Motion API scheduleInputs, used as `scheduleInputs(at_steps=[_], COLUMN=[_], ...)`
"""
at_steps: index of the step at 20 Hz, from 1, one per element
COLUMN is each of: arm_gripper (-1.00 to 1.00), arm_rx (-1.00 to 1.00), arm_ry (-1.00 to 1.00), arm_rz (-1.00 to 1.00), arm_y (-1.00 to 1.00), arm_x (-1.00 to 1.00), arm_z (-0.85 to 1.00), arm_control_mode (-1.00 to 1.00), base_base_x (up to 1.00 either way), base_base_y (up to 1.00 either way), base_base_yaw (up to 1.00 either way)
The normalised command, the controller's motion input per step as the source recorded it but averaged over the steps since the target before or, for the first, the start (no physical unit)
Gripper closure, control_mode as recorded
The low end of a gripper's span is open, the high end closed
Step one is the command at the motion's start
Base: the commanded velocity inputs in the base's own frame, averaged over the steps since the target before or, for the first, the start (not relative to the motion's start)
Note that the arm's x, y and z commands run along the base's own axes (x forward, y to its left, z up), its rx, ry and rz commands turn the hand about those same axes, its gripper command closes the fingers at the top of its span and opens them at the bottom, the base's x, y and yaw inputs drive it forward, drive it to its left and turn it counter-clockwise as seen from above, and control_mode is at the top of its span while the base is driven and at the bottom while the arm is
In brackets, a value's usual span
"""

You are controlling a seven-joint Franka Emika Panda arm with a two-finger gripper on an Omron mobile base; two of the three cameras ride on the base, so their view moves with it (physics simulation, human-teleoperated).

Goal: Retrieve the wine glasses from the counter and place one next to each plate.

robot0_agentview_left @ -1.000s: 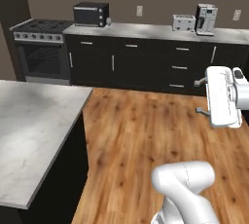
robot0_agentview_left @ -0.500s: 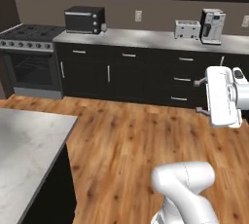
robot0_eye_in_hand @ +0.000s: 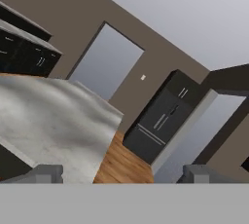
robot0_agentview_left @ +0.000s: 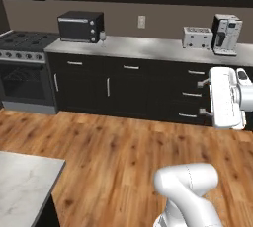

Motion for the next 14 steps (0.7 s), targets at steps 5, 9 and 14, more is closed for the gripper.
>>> scheduleInputs(at_steps=[5,9,14], arm_gripper=[-1.00,-1.00,-1.00], arm_rx=[0.00,0.00,0.00], arm_ry=[0.00,0.00,0.00], arm_rz=[0.00,0.00,0.00], arm_y=[0.00,0.00,0.00], arm_x=[0.00,0.00,0.00], arm_z=[0.00,0.00,0.00], arm_control_mode=[1.00,1.00,1.00], base_base_x=[1.00,1.00,1.00], base_base_y=[0.02,0.24,0.45], base_base_yaw=[0.00,0.00,0.00])
